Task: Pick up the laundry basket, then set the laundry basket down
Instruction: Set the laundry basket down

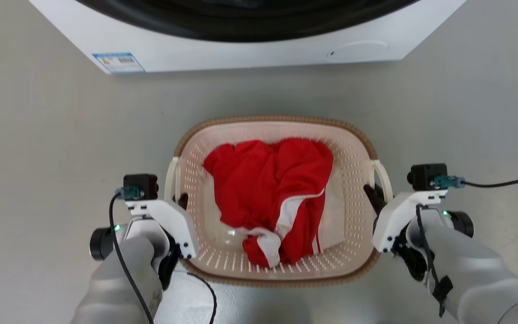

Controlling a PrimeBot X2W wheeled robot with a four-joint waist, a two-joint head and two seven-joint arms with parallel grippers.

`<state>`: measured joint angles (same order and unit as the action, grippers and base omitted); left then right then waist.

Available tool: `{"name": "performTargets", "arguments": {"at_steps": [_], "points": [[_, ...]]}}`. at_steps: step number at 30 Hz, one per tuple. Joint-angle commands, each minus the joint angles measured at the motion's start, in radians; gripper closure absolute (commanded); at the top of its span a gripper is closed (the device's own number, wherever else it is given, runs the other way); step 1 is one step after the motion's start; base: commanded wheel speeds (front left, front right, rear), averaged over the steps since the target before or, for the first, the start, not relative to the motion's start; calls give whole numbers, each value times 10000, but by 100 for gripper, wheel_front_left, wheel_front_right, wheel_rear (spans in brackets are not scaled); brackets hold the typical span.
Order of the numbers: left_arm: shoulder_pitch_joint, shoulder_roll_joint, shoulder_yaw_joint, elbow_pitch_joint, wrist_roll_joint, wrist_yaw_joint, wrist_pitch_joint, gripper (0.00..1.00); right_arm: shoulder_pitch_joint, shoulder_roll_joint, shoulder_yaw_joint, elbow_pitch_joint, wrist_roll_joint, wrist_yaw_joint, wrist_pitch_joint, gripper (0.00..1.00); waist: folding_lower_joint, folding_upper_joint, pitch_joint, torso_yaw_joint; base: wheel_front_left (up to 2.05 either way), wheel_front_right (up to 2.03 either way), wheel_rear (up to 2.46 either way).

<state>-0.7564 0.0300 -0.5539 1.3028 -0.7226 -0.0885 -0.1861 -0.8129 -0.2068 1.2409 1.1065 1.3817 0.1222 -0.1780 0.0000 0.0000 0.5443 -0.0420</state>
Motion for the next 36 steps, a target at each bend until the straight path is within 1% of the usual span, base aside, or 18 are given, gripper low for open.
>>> {"name": "performTargets", "arguments": {"at_steps": [1, 12, 18, 21, 27, 36], "points": [[-396, 206, 180, -121, 83, 39, -216, 100, 124, -82, 113, -116, 54, 85, -167, 100, 0, 0, 356, 53, 0, 0, 0], [-1264, 204, 183, -148, 89, 205, -628, 100, -639, -219, 109, -86, 16, 85, -623, 100, 0, 0, 1655, 193, 0, 0, 0], [-1559, 204, 169, -385, -16, 288, -727, 100, -1005, -294, 22, -55, -83, 85, -784, 100, 0, 0, 2246, 288, 0, 0, 0], [-1759, 203, 177, -555, -87, 407, -748, 100, -1218, -359, -109, -74, -205, 85, -825, 100, 0, 0, 2654, 355, 0, 0, 0], [-2022, 203, 348, -1001, -85, 592, -754, 100, -1565, -518, -748, -171, -690, 85, -834, 100, 0, 0, 3230, 471, 0, 0, 0], [-2187, 203, 559, -1306, 54, 675, -755, 100, -1641, -545, -1599, -285, -1463, 85, -836, 100, 0, 0, 3659, 552, 0, 0, 0]]}}
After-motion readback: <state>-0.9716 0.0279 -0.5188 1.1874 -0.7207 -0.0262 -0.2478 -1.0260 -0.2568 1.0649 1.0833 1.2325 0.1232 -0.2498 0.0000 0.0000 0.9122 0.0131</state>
